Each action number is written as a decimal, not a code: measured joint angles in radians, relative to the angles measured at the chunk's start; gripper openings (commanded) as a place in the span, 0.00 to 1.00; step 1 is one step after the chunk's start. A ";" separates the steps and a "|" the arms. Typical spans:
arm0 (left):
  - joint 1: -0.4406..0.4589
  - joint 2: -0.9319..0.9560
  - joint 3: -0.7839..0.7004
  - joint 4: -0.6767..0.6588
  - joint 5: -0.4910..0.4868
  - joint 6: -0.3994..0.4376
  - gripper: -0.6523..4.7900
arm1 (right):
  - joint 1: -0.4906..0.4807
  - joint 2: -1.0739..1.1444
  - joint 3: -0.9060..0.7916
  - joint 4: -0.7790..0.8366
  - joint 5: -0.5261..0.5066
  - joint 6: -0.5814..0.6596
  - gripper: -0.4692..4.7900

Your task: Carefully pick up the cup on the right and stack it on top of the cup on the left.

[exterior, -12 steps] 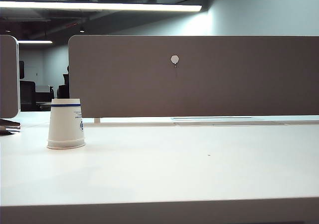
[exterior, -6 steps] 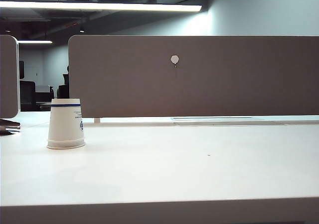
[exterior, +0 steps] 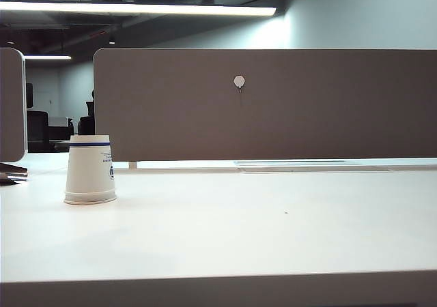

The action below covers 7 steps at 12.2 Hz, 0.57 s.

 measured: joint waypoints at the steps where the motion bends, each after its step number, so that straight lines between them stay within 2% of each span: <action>1: 0.000 0.000 0.000 0.005 0.003 0.000 0.11 | 0.000 0.000 0.000 0.000 -0.024 0.000 0.37; 4: 0.000 0.000 0.000 0.004 0.004 0.000 0.11 | 0.000 0.000 0.000 0.000 -0.097 0.001 0.37; 7: 0.000 0.000 0.000 0.005 0.004 0.000 0.11 | 0.000 0.000 0.000 0.000 -0.110 0.001 0.37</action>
